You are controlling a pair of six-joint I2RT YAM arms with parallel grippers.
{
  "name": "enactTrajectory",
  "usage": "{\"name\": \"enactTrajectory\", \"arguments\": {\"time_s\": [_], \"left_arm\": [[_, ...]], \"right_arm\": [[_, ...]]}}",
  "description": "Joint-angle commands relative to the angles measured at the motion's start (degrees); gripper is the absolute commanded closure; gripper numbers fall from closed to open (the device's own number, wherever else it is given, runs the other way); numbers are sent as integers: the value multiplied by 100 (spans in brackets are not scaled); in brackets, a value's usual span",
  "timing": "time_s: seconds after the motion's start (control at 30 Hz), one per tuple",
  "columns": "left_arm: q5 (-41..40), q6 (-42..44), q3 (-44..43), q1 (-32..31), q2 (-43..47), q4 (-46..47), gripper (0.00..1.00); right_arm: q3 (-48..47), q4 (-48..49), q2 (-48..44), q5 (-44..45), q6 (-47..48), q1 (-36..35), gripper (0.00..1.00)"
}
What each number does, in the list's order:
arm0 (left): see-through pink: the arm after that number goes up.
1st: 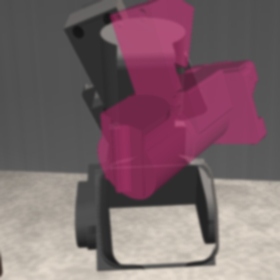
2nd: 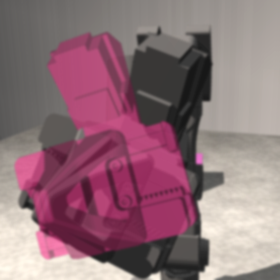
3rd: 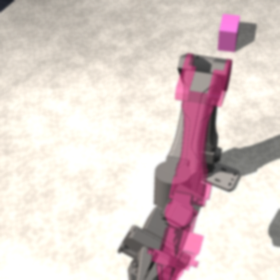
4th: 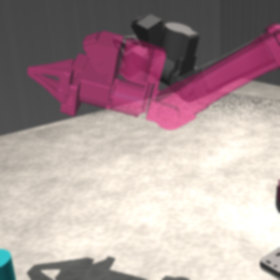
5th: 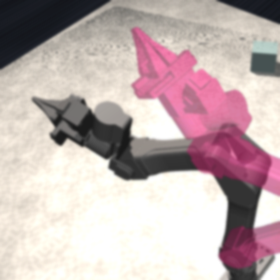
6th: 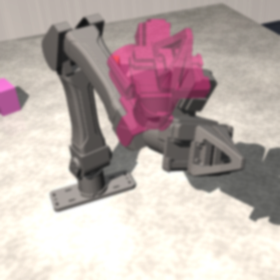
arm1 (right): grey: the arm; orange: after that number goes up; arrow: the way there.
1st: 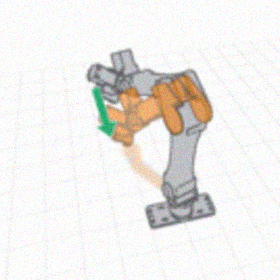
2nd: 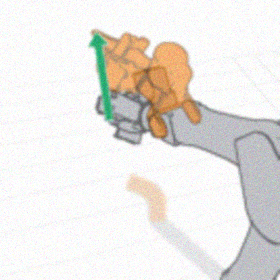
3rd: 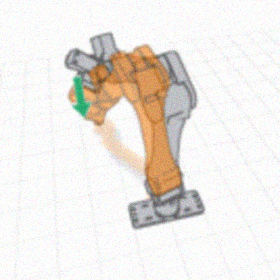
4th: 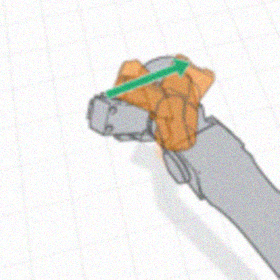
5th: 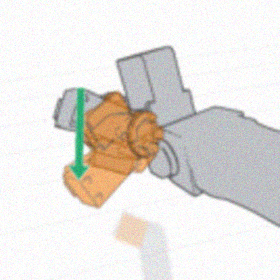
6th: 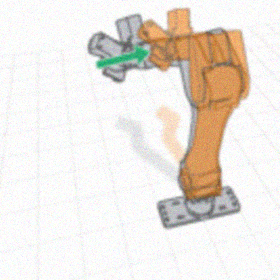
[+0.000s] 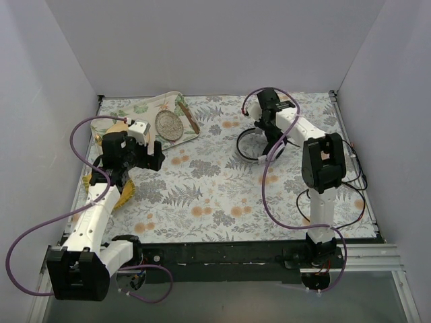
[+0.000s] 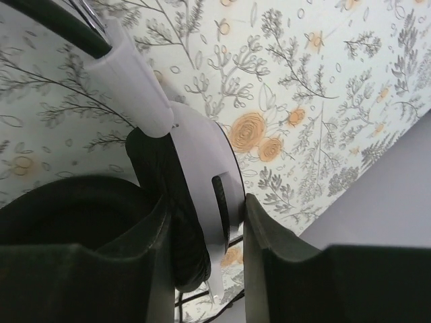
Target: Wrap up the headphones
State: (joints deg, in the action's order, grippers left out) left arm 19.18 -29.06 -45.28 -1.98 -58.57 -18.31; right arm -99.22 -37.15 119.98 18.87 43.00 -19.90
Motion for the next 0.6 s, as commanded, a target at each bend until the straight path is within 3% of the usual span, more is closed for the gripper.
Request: {"name": "enactTrajectory", "arguments": {"time_s": [0.0, 0.3, 0.57], "left_arm": [[174, 94, -367, 13, 275, -313, 2], [393, -328, -860, 13, 319, -824, 2], [-256, -408, -799, -13, 302, -815, 2]], "right_arm": [[-378, -407, -18, -499, -1135, -356, 99], [-353, 57, -915, -560, -3681, -1533, 99], [-544, 981, -1118, -753, -4722, -2676, 99]]}}
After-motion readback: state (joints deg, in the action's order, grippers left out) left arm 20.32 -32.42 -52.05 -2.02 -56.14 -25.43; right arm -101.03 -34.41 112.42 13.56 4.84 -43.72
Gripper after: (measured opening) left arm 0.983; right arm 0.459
